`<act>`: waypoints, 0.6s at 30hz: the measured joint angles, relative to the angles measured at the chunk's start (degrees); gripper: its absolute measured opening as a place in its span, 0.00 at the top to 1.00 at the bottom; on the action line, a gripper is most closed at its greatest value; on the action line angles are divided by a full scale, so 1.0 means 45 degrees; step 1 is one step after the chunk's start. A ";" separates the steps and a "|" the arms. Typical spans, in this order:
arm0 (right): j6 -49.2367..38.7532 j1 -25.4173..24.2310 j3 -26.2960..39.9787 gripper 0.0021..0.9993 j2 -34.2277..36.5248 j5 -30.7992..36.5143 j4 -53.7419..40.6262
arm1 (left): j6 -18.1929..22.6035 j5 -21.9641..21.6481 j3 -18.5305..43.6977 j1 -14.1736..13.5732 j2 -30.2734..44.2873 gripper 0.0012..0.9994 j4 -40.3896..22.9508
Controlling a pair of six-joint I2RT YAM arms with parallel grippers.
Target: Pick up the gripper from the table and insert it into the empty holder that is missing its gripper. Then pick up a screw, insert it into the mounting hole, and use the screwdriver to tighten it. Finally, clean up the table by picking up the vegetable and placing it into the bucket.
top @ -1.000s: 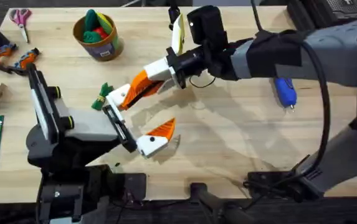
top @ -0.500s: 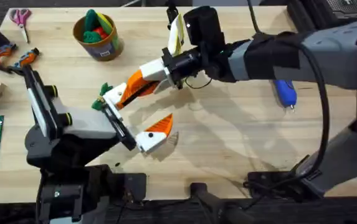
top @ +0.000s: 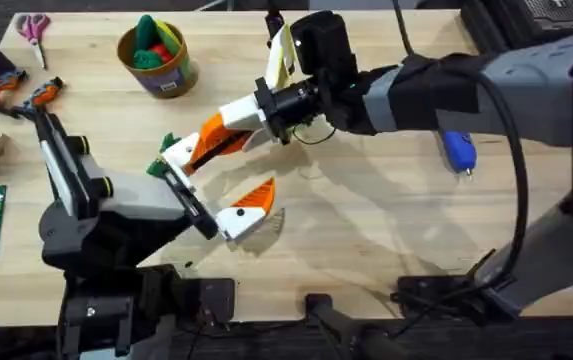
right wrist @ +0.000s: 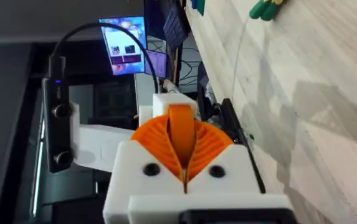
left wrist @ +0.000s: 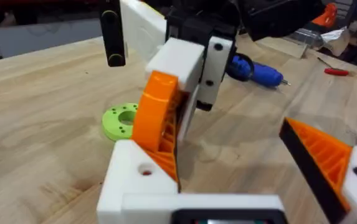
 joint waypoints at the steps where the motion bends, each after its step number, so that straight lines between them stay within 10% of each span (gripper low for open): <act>1: 0.0000 0.0010 0.0000 0.99 0.0001 0.0033 0.0016 | -0.0006 -0.0015 0.0000 0.0000 0.0040 0.01 0.0000; 18: -0.0107 0.0025 -0.0005 0.99 0.0004 -0.0233 0.0588 | 0.0390 -0.0097 0.0005 0.0000 0.0029 0.01 0.0000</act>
